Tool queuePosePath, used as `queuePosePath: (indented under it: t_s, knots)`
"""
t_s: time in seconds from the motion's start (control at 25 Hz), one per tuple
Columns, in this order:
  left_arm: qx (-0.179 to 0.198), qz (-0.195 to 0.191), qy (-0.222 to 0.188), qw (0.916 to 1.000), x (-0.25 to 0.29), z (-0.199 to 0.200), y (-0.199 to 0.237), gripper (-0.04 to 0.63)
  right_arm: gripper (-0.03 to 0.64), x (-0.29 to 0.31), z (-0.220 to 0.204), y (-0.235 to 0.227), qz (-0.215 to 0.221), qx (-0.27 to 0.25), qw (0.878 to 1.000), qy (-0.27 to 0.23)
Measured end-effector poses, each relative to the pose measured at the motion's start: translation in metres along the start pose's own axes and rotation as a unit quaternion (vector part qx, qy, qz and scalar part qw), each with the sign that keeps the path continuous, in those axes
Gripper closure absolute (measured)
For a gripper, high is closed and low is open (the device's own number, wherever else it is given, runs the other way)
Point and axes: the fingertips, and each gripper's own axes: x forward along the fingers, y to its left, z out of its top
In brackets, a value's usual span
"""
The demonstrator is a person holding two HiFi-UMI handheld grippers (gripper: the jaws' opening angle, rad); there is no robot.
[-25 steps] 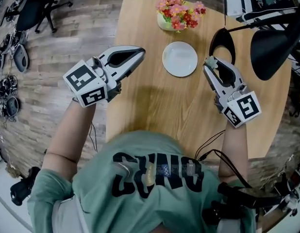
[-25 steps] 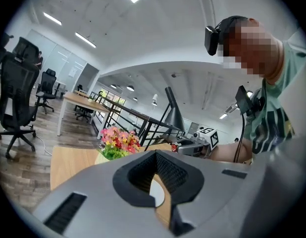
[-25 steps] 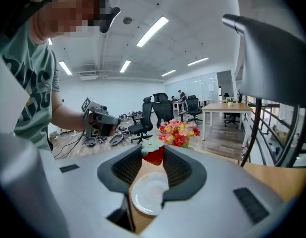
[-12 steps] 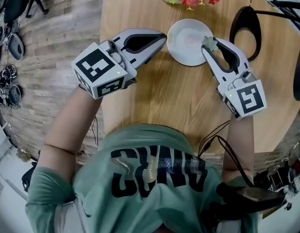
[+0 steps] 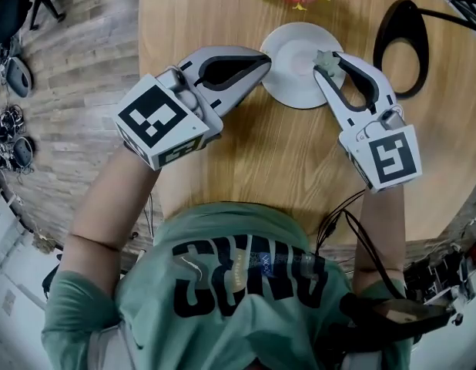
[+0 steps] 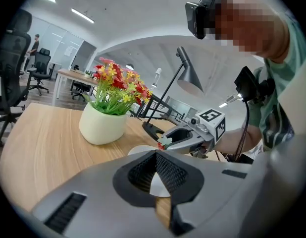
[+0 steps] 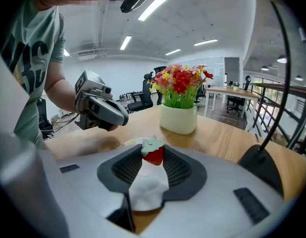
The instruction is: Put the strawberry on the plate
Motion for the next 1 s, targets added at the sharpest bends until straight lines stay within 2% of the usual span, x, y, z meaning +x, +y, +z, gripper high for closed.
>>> queuePosePath:
  t_s: [0.64, 0.8, 0.92, 1.0]
  knots:
    - [-0.006, -0.004, 0.022, 0.9997, 0.012, -0.02, 0.003, 0.603, 0.483, 0.013, -0.016, 0.003, -0.007, -0.01, 1.0, 0.024]
    - [-0.007, -0.007, 0.011, 0.9999, 0.013, -0.017, 0.003, 0.603, 0.483, 0.014, -0.018, 0.003, -0.005, -0.007, 1.0, 0.027]
    - [-0.006, -0.009, 0.018, 0.9998, 0.012, -0.019, 0.002, 0.603, 0.483, 0.015, -0.018, 0.003, -0.004, 0.001, 1.0, 0.022]
    - [-0.007, -0.016, 0.026, 0.9995, 0.013, -0.021, -0.002, 0.603, 0.457, 0.013, -0.015, 0.002, -0.007, 0.003, 1.0, 0.016]
